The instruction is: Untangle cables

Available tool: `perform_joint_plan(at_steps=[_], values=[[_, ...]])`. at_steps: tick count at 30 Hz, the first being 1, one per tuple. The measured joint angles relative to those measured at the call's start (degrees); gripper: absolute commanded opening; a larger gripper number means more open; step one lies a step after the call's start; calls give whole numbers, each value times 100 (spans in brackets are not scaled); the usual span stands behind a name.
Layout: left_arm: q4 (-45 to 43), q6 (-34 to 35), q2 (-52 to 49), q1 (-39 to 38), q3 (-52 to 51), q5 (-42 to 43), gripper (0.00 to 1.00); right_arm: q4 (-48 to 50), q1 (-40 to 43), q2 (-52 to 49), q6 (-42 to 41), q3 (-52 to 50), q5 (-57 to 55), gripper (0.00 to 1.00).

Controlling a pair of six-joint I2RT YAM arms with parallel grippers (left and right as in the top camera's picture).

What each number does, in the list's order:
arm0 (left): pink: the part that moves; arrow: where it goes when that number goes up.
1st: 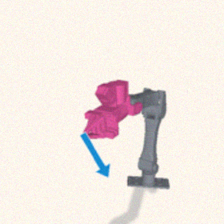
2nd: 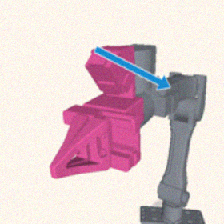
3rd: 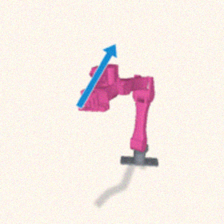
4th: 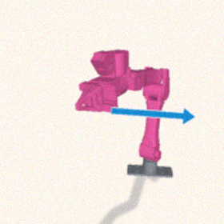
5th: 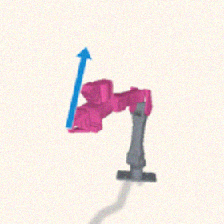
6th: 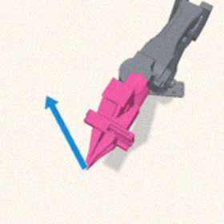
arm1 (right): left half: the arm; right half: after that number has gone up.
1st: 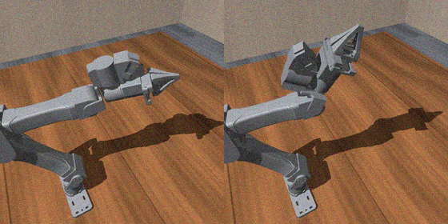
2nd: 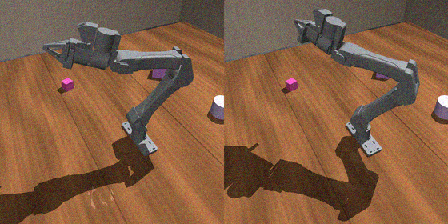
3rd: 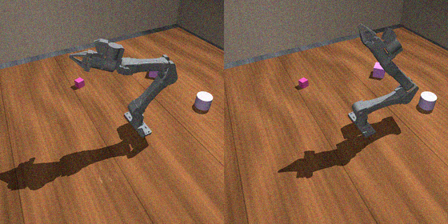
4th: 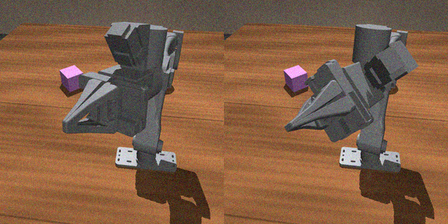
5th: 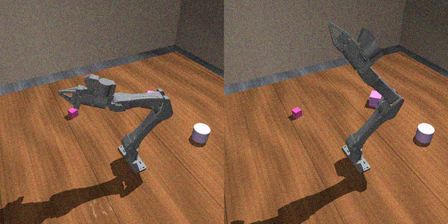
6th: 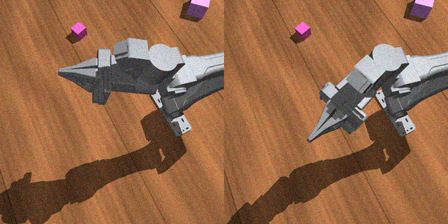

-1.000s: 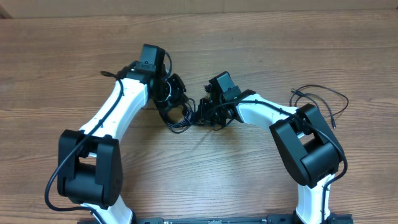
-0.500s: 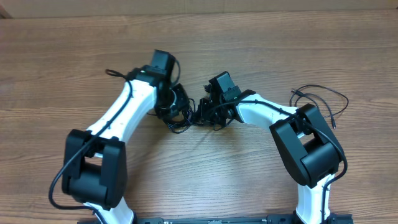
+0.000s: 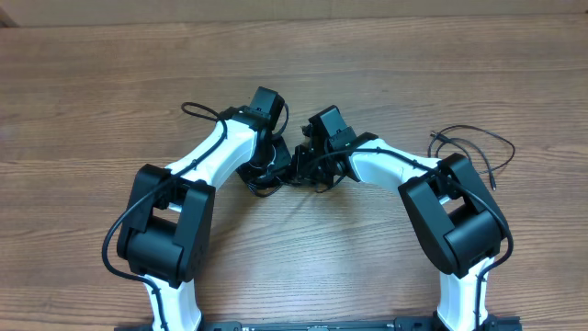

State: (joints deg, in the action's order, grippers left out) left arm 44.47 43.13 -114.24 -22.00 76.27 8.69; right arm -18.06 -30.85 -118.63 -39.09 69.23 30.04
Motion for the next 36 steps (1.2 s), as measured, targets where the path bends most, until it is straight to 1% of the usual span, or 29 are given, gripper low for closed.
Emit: perform_joint_plan(at_steps=[3, 4, 5, 6, 15, 28, 36], values=[[-15, 0, 0, 0, 2, -85, 22, 0, 0, 0, 9, 0, -2, 4], [-20, 0, 0, 0, 2, -122, 19, 2, 0, 0, 9, 2, 0, 4], [-24, -2, 0, 0, 2, -142, 13, 2, 0, 0, 13, 0, 0, 4], [-26, 0, 0, 0, 2, -151, 4, 4, 0, 0, 11, 0, 0, 4], [-11, 17, 0, 46, 2, -28, 4, 7, 2, 0, 15, 0, -2, 4], [-164, 13, 142, 804, 0, 1681, 5, 111, 7, 2, 9, 26, -20, 4], [-273, 13, 151, 984, -7, 2256, 4, 144, 20, 7, 35, 42, -9, 4]])
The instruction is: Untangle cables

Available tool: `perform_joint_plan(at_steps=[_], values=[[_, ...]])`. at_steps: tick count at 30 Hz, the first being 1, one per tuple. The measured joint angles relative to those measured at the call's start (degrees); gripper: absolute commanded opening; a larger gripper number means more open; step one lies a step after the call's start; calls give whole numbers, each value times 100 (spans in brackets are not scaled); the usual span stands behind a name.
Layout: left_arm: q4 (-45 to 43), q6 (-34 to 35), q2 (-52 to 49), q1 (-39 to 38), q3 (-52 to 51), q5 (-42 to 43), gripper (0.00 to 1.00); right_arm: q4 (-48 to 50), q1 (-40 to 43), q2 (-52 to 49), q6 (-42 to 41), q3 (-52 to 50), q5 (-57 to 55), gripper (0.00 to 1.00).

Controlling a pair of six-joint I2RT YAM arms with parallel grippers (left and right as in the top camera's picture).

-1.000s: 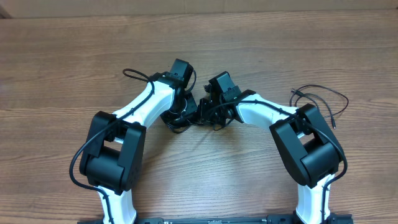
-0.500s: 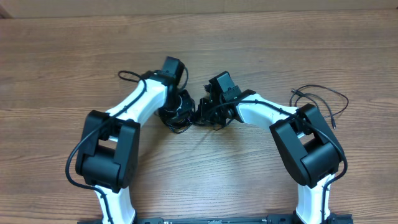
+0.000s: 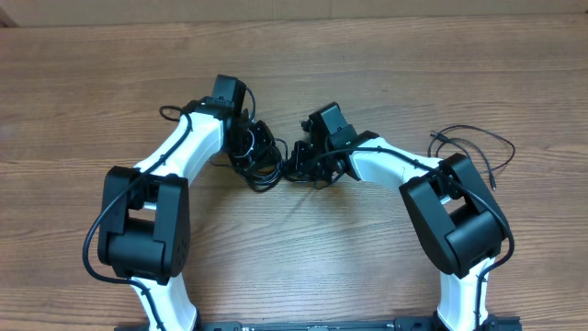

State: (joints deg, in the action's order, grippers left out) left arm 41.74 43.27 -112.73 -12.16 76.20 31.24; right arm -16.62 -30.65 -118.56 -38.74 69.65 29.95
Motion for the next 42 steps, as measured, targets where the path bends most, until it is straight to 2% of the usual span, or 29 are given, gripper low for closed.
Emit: perform_joint_plan(at_steps=[4, 12, 16, 19, 24, 28, 32, 36, 39, 42], values=[[-129, -17, 2, 83, 0, 323, 5, 13, 35, 0, 2, 7, -24, 4], [-581, -17, 249, 389, 79, 1528, 4, 201, -9, -46, 498, -81, 444, 4], [-442, -26, 258, 481, 105, 1714, 4, 205, -15, -50, 614, -81, 590, 4], [-101, -125, 258, 514, 105, 1556, 4, 197, -15, -61, 656, -81, 721, 13], [157, -581, 258, 581, 162, 1405, 4, -278, 61, -66, 785, 90, 1161, 36], [1021, -922, 271, 667, 398, 857, 4, -503, 155, -59, 833, 348, 1283, 38], [2035, -1158, 341, 695, 540, -205, 7, -881, 170, -9, 861, 428, 1021, 37], [2702, -1368, 365, 691, 535, -1211, 9, -1421, 44, 0, 868, 426, 540, 30], [2710, -1453, 387, 691, 354, -1777, 8, -1451, -157, 0, 804, 396, 256, 29], [2253, -1499, 389, 688, 9, -2074, 9, -1405, -455, 66, 555, 332, 57, 31]])
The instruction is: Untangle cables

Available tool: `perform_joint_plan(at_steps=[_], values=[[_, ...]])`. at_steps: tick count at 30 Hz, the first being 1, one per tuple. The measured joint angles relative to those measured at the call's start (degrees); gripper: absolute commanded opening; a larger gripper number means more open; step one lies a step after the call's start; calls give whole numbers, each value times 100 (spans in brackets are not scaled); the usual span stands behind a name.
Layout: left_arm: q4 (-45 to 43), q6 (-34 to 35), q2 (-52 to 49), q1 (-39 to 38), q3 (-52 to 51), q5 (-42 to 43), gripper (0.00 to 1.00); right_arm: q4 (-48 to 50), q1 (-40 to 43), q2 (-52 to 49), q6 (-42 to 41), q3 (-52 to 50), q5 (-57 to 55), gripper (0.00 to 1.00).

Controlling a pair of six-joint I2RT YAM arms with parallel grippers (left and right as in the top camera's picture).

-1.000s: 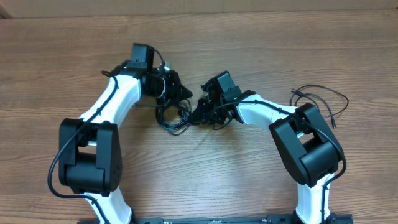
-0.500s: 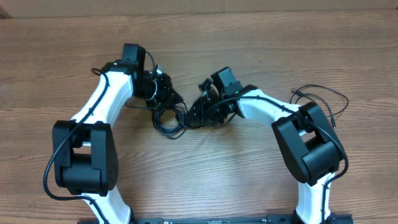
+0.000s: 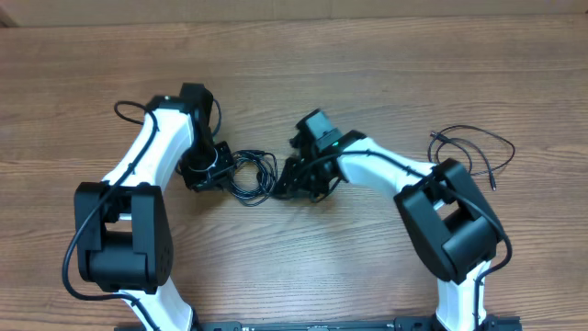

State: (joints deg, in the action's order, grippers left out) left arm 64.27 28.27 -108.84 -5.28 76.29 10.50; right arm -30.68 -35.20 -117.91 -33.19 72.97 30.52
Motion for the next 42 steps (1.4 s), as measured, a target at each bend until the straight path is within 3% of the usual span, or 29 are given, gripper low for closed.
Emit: perform_joint_plan(at_steps=[7, 13, 18, 24, 31, 38, 42], values=[[-1786, -219, 0, 0, -647, -245, 8, 319, -629, 42, -341, -46, -232, 31], [-2708, -444, 0, 0, -656, 321, 4, -129, -636, 61, -282, 44, -208, 35], [-2197, -527, -2, -35, -461, 723, 4, -946, -413, 236, 11, 417, -245, 35], [-1364, -601, 7, -35, 269, 863, 9, -452, -411, 564, 105, 693, -245, 35], [-1130, -573, 15, -138, 280, 704, 27, -166, -411, 568, 131, 702, -833, 35], [-1209, -551, -4, -330, 205, 463, 26, -140, -411, 568, 133, 702, -1152, 34], [-1255, -446, -87, -339, 205, 380, 16, -55, -411, 568, 133, 702, -1193, 34]])
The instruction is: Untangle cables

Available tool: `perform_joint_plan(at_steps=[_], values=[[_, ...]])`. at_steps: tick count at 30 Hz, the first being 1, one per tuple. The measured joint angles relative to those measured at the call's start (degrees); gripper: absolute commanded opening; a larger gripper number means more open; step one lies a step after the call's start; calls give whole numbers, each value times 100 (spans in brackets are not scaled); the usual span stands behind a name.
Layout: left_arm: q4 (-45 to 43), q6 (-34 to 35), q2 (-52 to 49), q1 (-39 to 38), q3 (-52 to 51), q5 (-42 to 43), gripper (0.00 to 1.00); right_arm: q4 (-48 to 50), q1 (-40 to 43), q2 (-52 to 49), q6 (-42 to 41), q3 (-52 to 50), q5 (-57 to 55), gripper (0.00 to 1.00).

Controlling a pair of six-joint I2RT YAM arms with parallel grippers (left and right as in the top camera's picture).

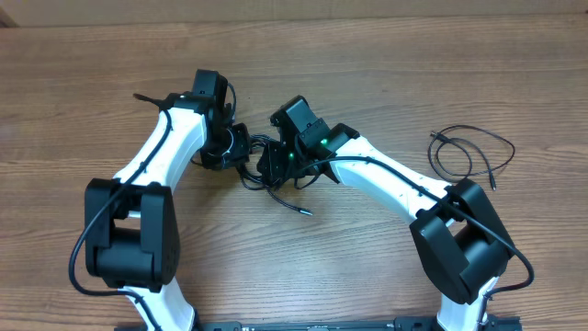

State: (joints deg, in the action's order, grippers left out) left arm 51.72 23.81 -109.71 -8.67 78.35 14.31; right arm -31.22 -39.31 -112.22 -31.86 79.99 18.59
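Observation:
A knot of thin black cables (254, 176) lies on the wooden table just left of centre. My left gripper (235, 147) sits at the knot's left side and looks shut on its strands. My right gripper (268, 165) presses in from the right, also apparently shut on the strands. The two grippers are nearly touching. Both sets of fingers are mostly hidden under the wrists. One loose cable end (299, 209) trails toward the front right.
A separate black cable (470, 149) lies in loose loops at the right side, behind the right arm's base. The wooden table (367, 55) stretches behind and in front of the arms.
The left gripper has moved back to the right and the right gripper further left, so they now meet. The stretched-out cable has bunched up again, and a loose end now trails front right.
Both grippers started close together at the knot near centre. The left gripper was then further left, and further still later, with cable loops drawn out between the two. Now the grippers are together again left of centre, with one end lying free.

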Motion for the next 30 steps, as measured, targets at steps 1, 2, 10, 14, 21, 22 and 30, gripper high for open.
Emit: perform_joint_plan(at_steps=[1, 2, 10, 14, 21, 22, 30], values=[[0, 11, -61, 0, 0, -4, 15, 24, 0, 0, -7, 0, -2, 34], [4, 55, -140, 0, 0, -24, 14, 46, 0, -2, -2, 0, 0, 34], [17, 236, -632, 7, 0, -39, 11, 313, 0, -352, -4, 0, 46, 34], [20, 212, -634, 7, 0, -37, 9, 581, 0, -546, -4, 0, 72, 33], [22, 149, -634, 7, 0, -37, 10, 721, 0, -728, 2, 0, 151, 24], [22, 149, -634, 7, 0, -37, 10, 721, 0, -732, 7, 0, 155, 24], [20, 149, -634, 7, 0, -20, 10, 470, 39, -732, 13, 0, 79, 19]])
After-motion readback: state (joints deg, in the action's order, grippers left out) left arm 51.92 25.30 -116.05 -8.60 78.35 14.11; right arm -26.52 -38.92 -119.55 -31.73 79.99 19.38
